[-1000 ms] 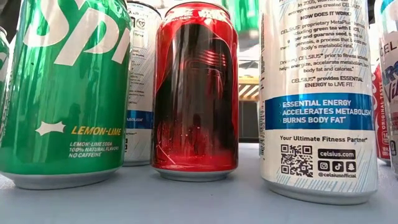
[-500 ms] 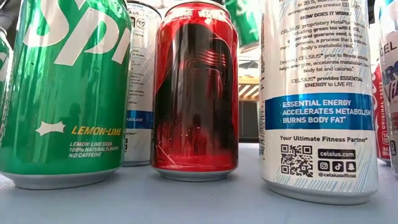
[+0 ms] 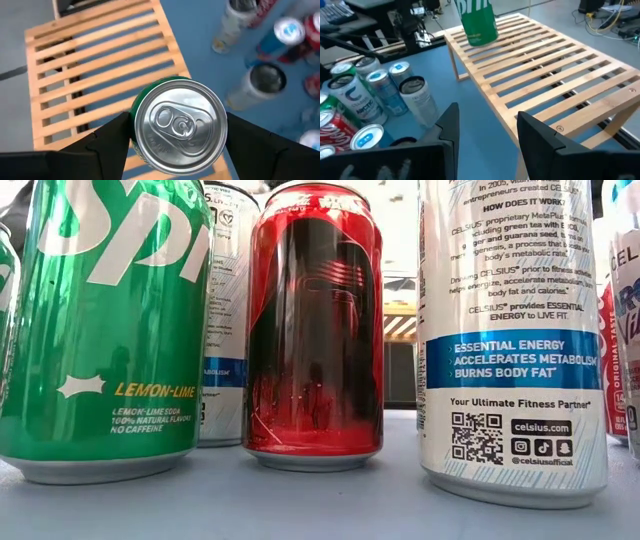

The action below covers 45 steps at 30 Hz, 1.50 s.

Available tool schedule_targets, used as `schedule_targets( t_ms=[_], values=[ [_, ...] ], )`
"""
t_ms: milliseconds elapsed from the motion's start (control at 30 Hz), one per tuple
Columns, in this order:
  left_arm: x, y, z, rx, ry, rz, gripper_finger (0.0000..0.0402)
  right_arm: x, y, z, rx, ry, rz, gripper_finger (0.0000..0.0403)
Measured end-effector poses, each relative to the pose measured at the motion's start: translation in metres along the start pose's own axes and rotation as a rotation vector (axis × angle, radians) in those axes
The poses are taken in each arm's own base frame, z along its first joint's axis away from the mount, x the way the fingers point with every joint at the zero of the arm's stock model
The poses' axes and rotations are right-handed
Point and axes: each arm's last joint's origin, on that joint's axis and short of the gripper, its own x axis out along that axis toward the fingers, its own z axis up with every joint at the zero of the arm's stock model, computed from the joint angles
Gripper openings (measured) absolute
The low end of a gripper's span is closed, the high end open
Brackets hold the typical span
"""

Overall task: Place canned beverage on shelf
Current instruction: Put the top green soda can on the shelf

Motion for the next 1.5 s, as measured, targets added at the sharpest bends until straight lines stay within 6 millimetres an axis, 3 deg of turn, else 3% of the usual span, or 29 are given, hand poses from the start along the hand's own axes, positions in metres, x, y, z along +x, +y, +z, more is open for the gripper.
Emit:
schedule_targets(
  t_ms=[267, 600, 900, 1267, 1500],
  values=[
    [-0.002, 0.002, -0.006, 0.105, 0.021, -0.022, 0.0263, 0.018, 0.007, 0.003, -0.017, 0.04, -0.037, 0.0153],
    [-0.002, 0.0, -0.006, 0.113, 0.021, -0.034, 0.0267, 0.033, 0.013, 0.008, -0.024, 0.033, -0.083, 0.0158],
    [0.006, -0.007, -0.001, 0.122, 0.015, -0.08, 0.0278, 0.034, 0.013, 0.008, -0.031, 0.032, -0.085, 0.0197],
    [0.018, 0.003, -0.005, 0.095, 0.048, -0.007, 0.0282, 0.034, 0.013, 0.009, -0.026, 0.024, -0.081, 0.0226],
    [0.019, 0.008, -0.005, 0.037, 0.041, 0.038, 0.0319, 0.034, 0.014, 0.011, -0.017, 0.001, -0.076, 0.0237]
  ],
)
